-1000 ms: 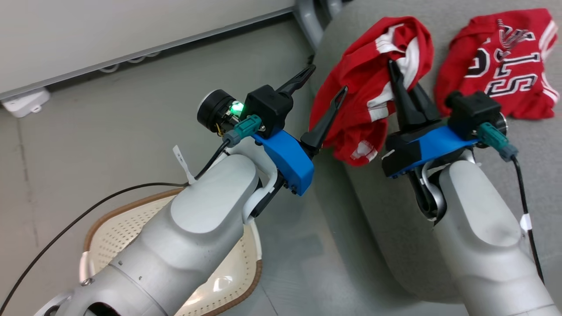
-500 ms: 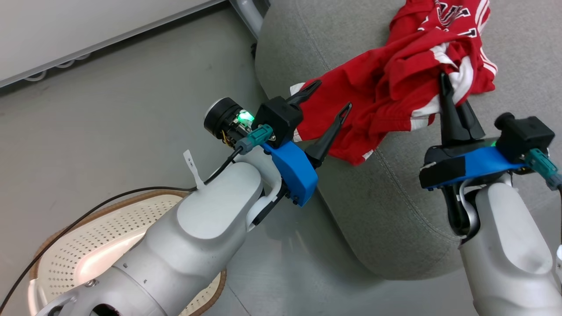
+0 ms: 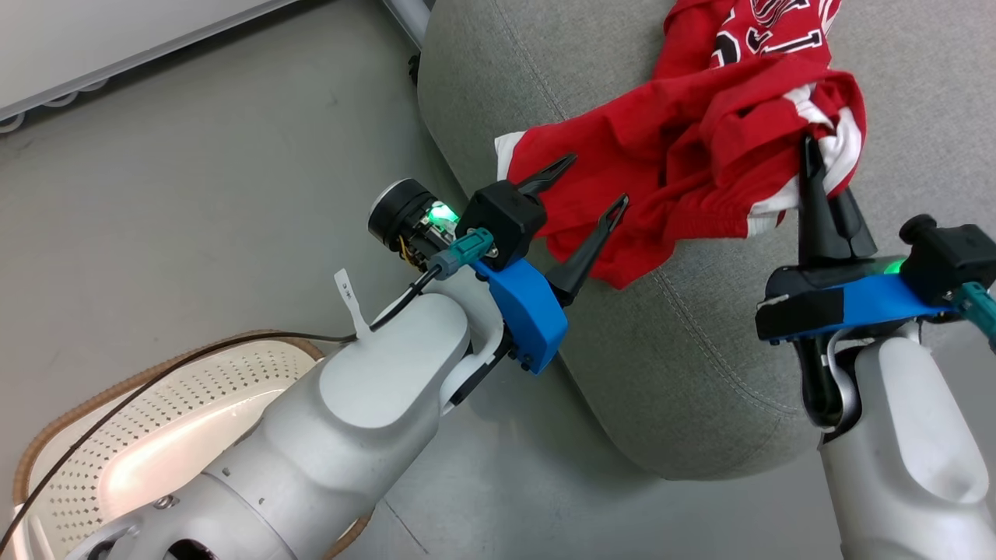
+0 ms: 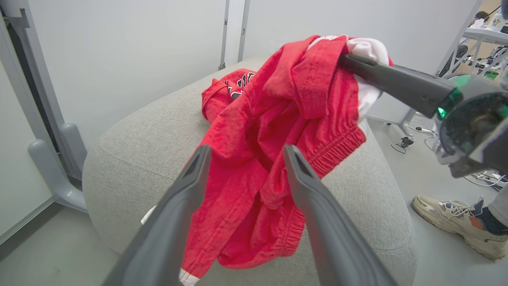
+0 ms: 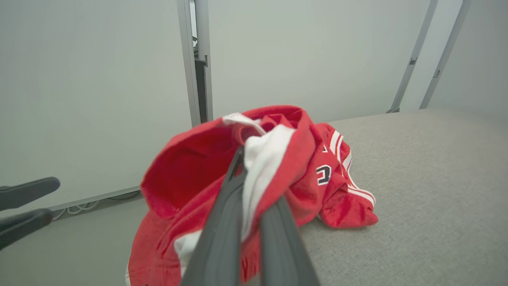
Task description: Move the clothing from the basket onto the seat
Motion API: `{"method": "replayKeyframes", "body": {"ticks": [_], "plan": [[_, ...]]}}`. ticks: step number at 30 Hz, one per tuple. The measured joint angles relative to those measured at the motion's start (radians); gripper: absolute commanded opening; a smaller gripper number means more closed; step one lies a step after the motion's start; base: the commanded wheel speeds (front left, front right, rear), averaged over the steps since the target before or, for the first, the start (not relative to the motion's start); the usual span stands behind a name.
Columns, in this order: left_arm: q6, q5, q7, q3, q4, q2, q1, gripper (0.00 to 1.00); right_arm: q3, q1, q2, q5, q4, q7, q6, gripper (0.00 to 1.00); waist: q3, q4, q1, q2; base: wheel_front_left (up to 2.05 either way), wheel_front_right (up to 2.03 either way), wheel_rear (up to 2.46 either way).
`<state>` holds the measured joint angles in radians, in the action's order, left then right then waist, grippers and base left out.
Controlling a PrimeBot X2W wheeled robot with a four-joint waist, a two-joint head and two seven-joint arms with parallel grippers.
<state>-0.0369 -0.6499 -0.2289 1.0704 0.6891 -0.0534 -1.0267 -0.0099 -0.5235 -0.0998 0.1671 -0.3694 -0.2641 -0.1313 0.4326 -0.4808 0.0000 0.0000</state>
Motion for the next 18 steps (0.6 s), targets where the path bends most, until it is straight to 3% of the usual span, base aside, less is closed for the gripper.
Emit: {"method": "replayKeyframes", "body": {"ticks": [9, 18], "plan": [[0.014, 0.011, 0.013, 0.003, -0.008, -0.019, -0.03, 1.0, -0.022, -0.128, -0.054, 0.007, 0.138, 0.0, 0.0, 0.0, 0.062, 0.017, 0.0, 0.0, 0.0, 0.0, 0.0], [0.042, 0.039, 0.059, 0.014, -0.049, -0.066, -0.088, 1.0, -0.17, -0.363, -0.221, 0.049, 0.211, 0.0, 0.0, 0.0, 0.188, 0.024, 0.0, 0.0, 0.0, 0.0, 0.0]]}}
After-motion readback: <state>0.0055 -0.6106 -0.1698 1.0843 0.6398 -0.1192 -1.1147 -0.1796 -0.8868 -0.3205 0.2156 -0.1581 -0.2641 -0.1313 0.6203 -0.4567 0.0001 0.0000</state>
